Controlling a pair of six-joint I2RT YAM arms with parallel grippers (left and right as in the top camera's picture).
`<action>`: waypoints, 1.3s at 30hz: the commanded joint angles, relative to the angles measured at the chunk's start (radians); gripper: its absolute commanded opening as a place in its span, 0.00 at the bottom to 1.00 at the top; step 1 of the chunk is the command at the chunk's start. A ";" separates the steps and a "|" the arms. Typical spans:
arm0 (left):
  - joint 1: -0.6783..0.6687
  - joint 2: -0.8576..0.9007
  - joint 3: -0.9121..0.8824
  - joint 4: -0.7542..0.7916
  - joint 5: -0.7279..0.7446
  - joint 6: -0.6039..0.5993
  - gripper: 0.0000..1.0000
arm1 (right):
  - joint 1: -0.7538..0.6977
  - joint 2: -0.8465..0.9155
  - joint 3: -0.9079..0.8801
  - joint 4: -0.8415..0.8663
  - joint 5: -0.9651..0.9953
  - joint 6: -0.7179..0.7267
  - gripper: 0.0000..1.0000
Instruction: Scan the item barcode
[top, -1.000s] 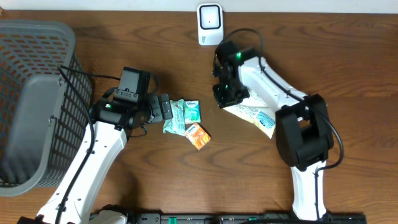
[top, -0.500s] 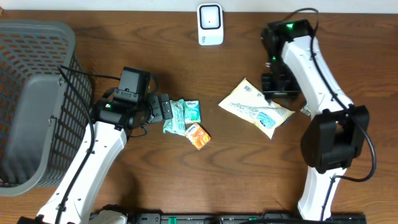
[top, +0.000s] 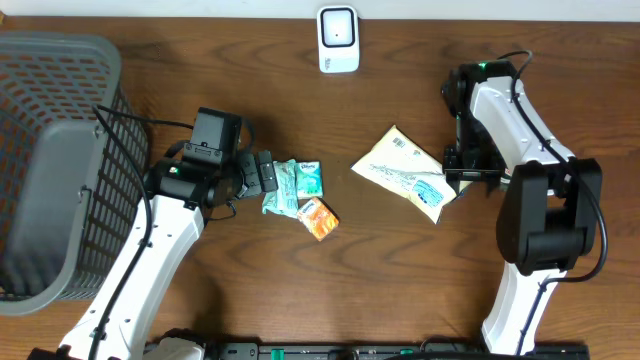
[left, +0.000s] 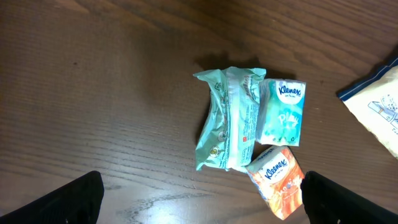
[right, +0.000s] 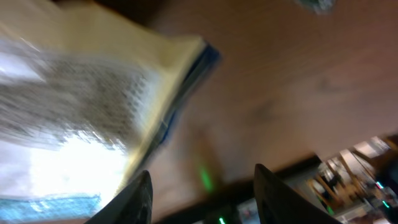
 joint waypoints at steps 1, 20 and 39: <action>0.005 0.002 0.011 0.000 -0.016 0.006 1.00 | 0.018 0.002 -0.022 0.057 -0.043 0.016 0.48; 0.005 0.002 0.011 0.000 -0.016 0.006 1.00 | 0.196 0.022 -0.103 0.626 -0.301 -0.117 0.40; 0.005 0.002 0.011 0.000 -0.016 0.006 1.00 | 0.264 0.034 0.093 0.548 -0.562 -0.281 0.31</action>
